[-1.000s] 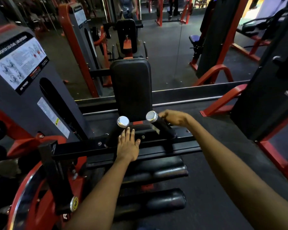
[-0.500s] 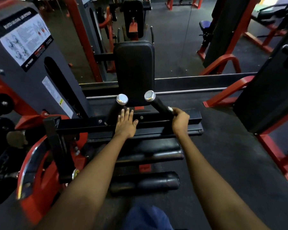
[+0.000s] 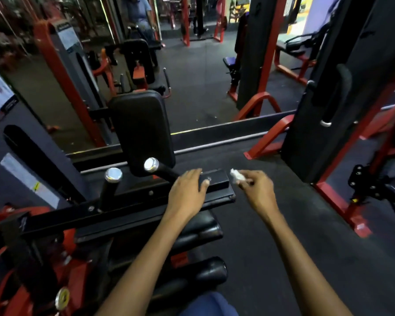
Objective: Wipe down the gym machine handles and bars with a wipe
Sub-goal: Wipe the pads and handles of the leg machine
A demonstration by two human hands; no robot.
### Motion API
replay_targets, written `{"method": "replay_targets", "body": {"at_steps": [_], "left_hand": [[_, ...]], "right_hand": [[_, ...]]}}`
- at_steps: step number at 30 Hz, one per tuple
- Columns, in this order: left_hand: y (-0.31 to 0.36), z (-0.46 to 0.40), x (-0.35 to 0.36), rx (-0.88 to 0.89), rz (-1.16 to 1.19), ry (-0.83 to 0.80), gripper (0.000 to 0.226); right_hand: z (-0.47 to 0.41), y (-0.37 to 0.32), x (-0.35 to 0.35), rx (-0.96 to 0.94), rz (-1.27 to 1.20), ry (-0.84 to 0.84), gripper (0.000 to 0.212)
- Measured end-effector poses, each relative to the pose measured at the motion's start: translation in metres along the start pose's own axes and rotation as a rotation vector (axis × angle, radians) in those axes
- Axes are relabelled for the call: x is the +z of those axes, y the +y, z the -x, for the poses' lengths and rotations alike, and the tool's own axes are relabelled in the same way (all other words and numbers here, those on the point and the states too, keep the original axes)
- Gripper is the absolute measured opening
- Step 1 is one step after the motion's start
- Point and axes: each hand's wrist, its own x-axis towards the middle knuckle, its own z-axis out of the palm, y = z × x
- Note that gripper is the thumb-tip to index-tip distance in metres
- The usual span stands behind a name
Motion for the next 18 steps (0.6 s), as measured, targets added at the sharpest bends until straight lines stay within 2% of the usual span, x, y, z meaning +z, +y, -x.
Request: {"method": "replay_targets", "body": {"at_steps": [4,9,18], "left_hand": [[0.025,-0.015,0.024,0.058,-0.059,0.047,0.049],[0.040,-0.047,0.069,0.041,-0.055,0.027,0.049],[0.068,-0.136,0.118,-0.194,0.035,0.082,0.049]], "right_hand": [[-0.003,0.020,-0.040,0.022,0.119,0.163,0.024],[-0.042,0.052,-0.060,0.012,0.195,0.169,0.012],[-0.175,0.081,-0.056,-0.111,0.315,-0.204,0.012]]}}
